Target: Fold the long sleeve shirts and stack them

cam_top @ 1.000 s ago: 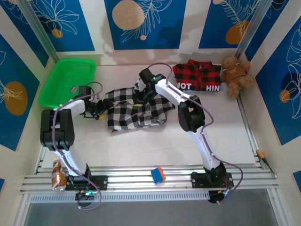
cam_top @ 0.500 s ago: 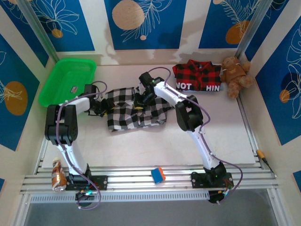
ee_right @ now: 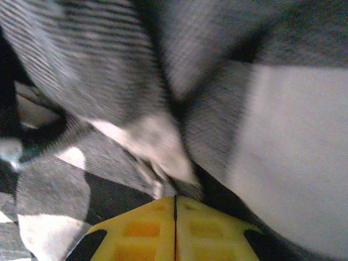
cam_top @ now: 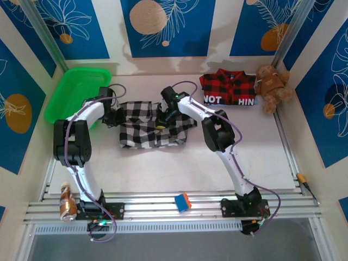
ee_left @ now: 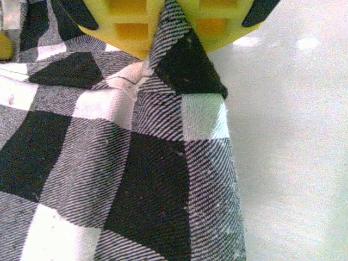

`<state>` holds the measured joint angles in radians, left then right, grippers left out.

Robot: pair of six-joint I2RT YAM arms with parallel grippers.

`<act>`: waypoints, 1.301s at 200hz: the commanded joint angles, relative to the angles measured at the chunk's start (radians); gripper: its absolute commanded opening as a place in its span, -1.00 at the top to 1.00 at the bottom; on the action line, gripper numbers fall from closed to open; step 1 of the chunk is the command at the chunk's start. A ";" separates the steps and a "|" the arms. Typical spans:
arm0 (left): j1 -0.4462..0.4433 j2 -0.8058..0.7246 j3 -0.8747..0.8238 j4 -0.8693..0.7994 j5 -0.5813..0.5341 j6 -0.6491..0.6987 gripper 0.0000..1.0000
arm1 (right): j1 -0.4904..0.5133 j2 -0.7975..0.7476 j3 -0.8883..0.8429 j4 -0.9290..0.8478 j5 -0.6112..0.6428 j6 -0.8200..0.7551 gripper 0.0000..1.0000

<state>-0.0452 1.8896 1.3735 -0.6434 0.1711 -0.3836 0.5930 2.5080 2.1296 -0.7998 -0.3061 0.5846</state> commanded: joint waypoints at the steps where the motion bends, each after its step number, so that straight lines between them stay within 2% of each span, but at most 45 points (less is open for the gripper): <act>1: 0.009 -0.075 0.059 -0.195 -0.186 0.126 0.91 | 0.033 -0.037 -0.005 0.001 -0.028 0.063 0.83; 34: 0.005 -0.124 0.086 -0.266 -0.254 0.181 0.91 | 0.072 0.045 0.066 0.035 -0.082 0.173 0.83; 75: 0.003 -0.157 0.123 -0.343 -0.339 0.256 0.92 | 0.127 0.174 0.236 0.068 -0.152 0.294 0.83; 118: -0.027 -0.176 0.201 -0.431 -0.404 0.328 0.91 | 0.155 0.236 0.270 0.158 -0.188 0.457 0.83; 142: -0.054 -0.158 0.241 -0.467 -0.446 0.371 0.91 | 0.158 0.240 0.327 0.140 -0.218 0.444 0.81; 166: -0.056 -0.145 0.258 -0.480 -0.493 0.401 0.92 | 0.128 0.164 0.281 0.012 -0.181 0.383 0.77; 216: -0.060 -0.105 0.293 -0.498 -0.617 0.458 0.91 | 0.018 -0.170 -0.060 -0.040 -0.009 0.244 0.65; 232: -0.093 -0.078 0.312 -0.512 -0.668 0.463 0.92 | -0.020 -0.241 -0.129 -0.077 0.055 0.198 0.62; 260: -0.166 -0.018 0.332 -0.524 -0.722 0.451 0.93 | -0.088 -0.314 -0.238 -0.057 0.056 0.172 0.59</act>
<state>-0.1436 1.8145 1.6623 -1.1210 -0.4625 0.0559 0.5385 2.2452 1.9671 -0.8131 -0.2928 0.8211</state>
